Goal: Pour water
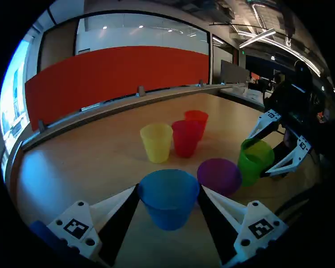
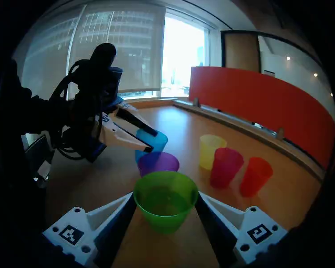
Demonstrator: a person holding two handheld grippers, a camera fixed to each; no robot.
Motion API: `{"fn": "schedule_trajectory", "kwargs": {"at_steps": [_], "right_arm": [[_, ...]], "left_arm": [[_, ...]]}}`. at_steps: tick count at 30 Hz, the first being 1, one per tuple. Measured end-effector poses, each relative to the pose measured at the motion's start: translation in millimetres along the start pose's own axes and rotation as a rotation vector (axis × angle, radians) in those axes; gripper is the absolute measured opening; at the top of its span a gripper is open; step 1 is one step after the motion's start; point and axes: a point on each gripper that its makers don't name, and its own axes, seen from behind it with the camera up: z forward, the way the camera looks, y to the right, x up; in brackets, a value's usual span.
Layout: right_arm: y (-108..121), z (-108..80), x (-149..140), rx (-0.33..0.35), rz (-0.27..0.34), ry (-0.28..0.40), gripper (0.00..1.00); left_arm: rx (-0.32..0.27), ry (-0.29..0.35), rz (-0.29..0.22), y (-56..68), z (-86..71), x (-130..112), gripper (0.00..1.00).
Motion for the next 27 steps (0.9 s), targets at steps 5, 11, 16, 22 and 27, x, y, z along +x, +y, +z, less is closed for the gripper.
{"fn": "schedule_trajectory", "kwargs": {"at_steps": [5, 11, 16, 22, 27], "right_arm": [[1, 1.2, -7, 0.000, 0.009, -0.012, 0.91], [2, 2.0, -14, 0.000, 0.023, -0.021, 0.91], [1, 1.7, -14, 0.004, 0.027, -0.023, 0.91], [2, 0.8, -18, 0.005, 0.027, -0.042, 0.91], [1, 1.0, -24, 0.004, 0.025, -0.067, 0.91]], "left_arm": [[-0.004, -0.008, -0.003, 0.2, 3.9, -3, 0.88], [-0.008, -0.016, 0.001, 3.1, 6.0, -8, 0.88], [-0.006, -0.015, 0.007, 2.7, 6.5, -9, 0.89], [-0.005, -0.025, 0.016, 3.2, 5.0, -11, 0.89], [-0.003, -0.036, 0.035, 4.7, 3.5, -13, 0.89]]}}
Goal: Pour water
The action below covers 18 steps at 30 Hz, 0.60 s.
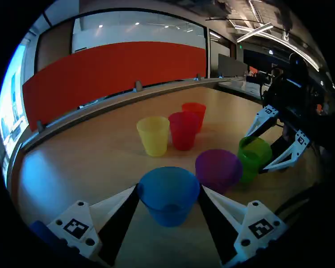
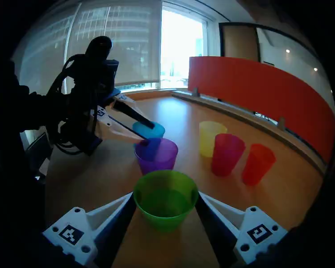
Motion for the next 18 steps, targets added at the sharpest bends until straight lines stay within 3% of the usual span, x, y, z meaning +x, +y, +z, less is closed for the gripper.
{"fn": "schedule_trajectory", "kwargs": {"at_steps": [18], "right_arm": [[1, -4.3, -5, -0.011, 0.000, -0.033, 0.94]], "left_arm": [[0.038, -0.052, 0.079, -2.4, -1.1, -16, 0.89]]}}
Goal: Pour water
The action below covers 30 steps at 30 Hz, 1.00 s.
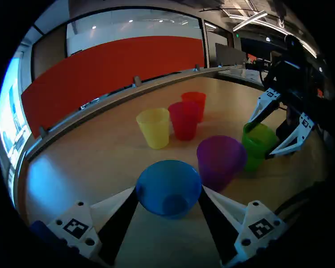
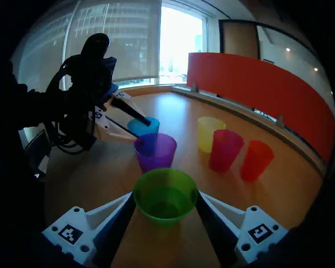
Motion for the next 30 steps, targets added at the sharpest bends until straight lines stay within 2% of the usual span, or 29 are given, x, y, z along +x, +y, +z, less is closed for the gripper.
{"fn": "schedule_trajectory", "kwargs": {"at_steps": [11, 21, 30], "right_arm": [[2, -3.5, -12, -0.016, 0.007, -0.037, 1.00], [5, -6.2, -13, -0.029, 0.004, -0.044, 1.00], [5, -10.1, -16, -0.042, 0.004, -0.045, 1.00]], "left_arm": [[-0.006, -0.025, -0.002, -1.0, 1.1, -4, 0.89], [-0.002, -0.061, 0.026, 0.8, 3.9, -15, 0.90], [0.001, -0.081, 0.014, -1.3, 2.7, -22, 0.90]]}}
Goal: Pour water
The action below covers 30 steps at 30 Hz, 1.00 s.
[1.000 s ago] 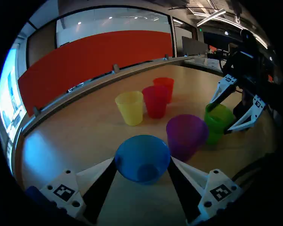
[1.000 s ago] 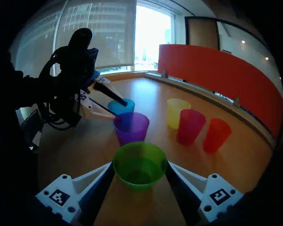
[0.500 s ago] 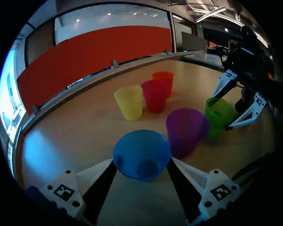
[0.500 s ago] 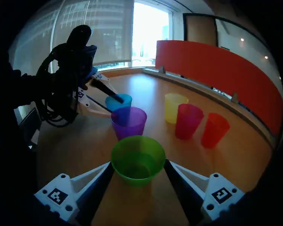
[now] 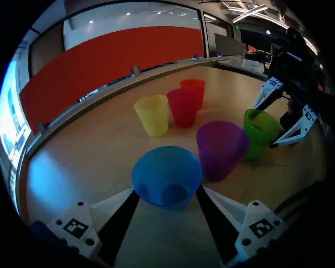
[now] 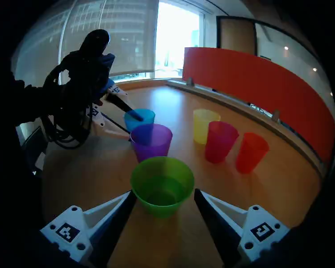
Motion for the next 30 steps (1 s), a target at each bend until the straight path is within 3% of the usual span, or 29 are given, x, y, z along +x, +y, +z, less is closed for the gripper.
{"fn": "schedule_trajectory", "kwargs": {"at_steps": [20, 30], "right_arm": [[2, -23.6, -12, -0.059, 0.036, 0.010, 1.00], [11, -42.5, -19, -0.116, 0.068, 0.029, 1.00]], "left_arm": [[0.035, -0.018, -0.011, -5.9, -23.0, -22, 0.90], [0.072, 0.005, -0.062, -13.6, -41.6, -30, 0.90]]}}
